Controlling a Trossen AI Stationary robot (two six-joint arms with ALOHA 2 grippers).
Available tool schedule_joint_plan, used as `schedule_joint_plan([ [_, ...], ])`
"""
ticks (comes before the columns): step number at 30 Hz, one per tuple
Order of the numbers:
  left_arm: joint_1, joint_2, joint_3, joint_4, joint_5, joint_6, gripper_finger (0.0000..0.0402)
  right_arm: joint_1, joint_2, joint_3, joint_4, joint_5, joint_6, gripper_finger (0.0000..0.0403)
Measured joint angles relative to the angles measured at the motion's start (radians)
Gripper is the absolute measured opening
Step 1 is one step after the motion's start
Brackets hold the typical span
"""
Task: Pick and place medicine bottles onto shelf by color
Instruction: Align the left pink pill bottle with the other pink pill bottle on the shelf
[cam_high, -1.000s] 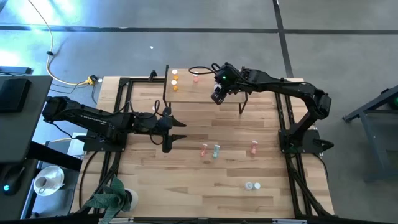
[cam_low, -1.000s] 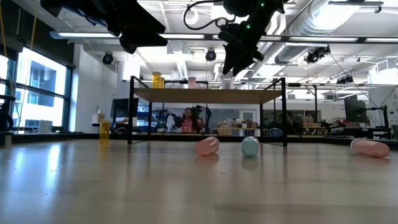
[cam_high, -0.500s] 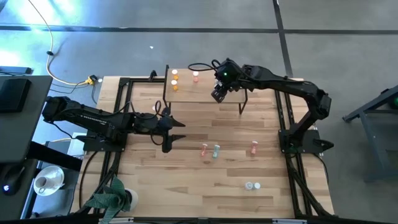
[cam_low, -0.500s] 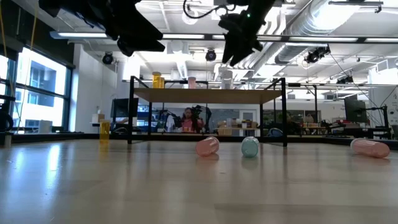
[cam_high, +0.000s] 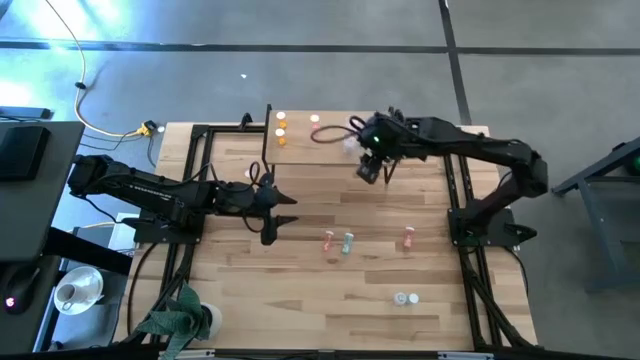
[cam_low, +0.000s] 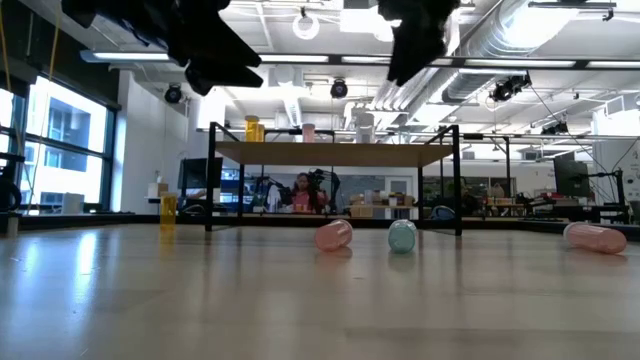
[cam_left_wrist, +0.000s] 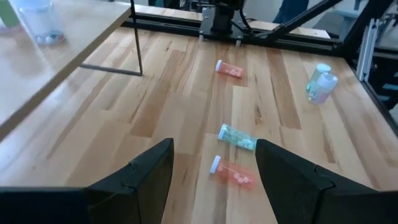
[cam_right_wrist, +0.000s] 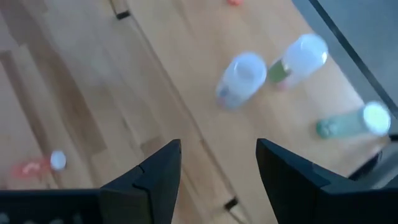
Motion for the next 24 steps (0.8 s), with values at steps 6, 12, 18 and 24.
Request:
schedule_joint_plan([
  [6, -0.006, 0.029, 0.0, 0.015, -0.004, -0.14, 0.0216, 0.088, -0.139, -0.184, 0.045, 0.044, 0.114, 0.0199],
  [12, -0.026, 0.131, 0.013, 0.139, -0.003, -0.184, 0.0216, 0.177, -0.225, -0.328, 0.131, 0.051, 0.164, 0.0199],
  [18, -0.044, 0.253, 0.106, 0.136, -0.003, -0.164, 0.0216, 0.262, -0.246, -0.425, 0.226, 0.167, 0.208, 0.0199],
  [24, -0.072, 0.376, 0.212, 0.072, -0.017, -0.158, 0.0216, 0.341, -0.246, -0.513, 0.276, 0.322, 0.295, 0.0199],
])
